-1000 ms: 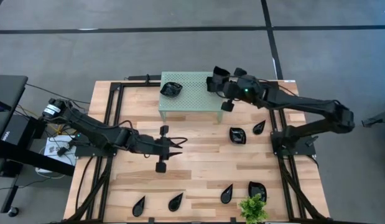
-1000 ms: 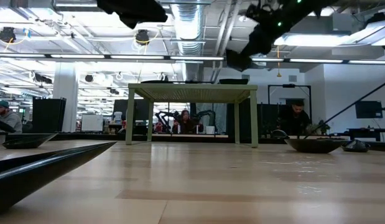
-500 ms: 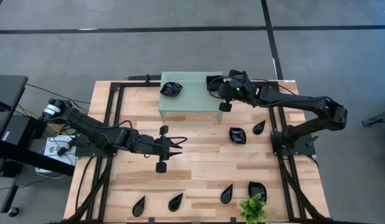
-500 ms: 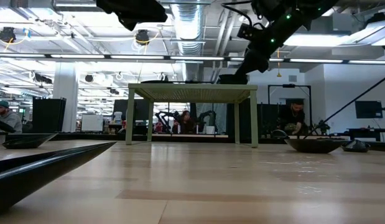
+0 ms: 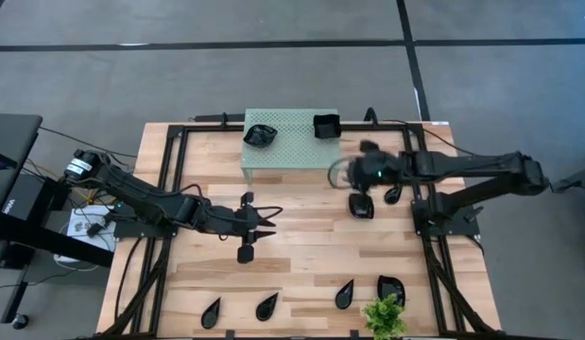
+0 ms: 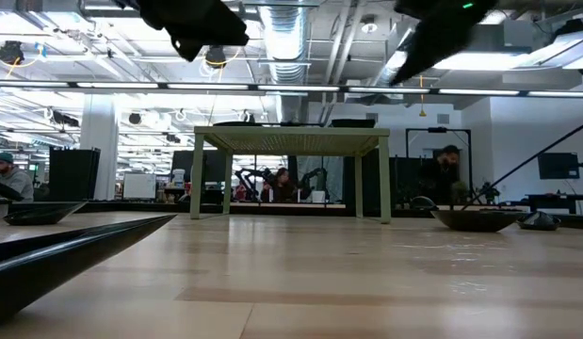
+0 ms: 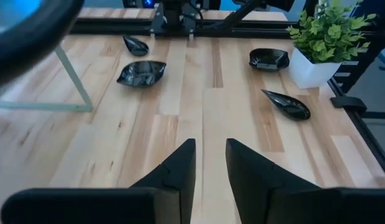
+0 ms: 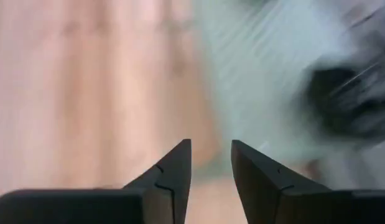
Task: Pick & Place Mini shaped plates
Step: Stack the leaf-shaped plate on top of the other leaf-shaped plates on the shelf, then put the drop-shaped plate on the shelf
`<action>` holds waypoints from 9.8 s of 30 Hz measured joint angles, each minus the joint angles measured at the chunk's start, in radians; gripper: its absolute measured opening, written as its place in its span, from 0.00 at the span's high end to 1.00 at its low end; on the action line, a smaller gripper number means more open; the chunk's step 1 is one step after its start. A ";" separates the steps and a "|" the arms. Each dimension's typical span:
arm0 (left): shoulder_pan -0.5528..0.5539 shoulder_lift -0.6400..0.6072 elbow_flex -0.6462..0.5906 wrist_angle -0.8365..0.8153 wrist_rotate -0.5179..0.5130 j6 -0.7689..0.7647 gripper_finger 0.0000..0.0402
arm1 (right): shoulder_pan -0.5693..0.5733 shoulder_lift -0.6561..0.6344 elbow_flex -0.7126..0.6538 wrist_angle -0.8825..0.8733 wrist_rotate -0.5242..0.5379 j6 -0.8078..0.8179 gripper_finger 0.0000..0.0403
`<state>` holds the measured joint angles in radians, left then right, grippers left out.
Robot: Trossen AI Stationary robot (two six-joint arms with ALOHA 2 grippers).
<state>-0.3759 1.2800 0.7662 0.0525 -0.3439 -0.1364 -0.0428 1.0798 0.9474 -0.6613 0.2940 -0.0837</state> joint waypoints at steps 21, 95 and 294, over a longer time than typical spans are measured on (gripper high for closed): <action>0.000 0.000 -0.013 0.001 0.000 -0.028 0.78 | 0.258 0.295 -0.184 -0.182 -0.033 0.530 0.59; 0.064 0.296 -0.011 0.374 0.289 0.158 0.83 | 0.359 0.477 -0.077 0.657 -0.136 -0.494 0.98; 0.028 -0.048 -0.266 -0.619 -0.130 -1.188 0.98 | 0.315 0.132 -0.288 0.661 0.100 -0.135 0.62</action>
<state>-0.3483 1.2316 0.5001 -0.5667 -0.4736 -1.3245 0.2722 1.2118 0.6590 -0.0006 0.3939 -0.2185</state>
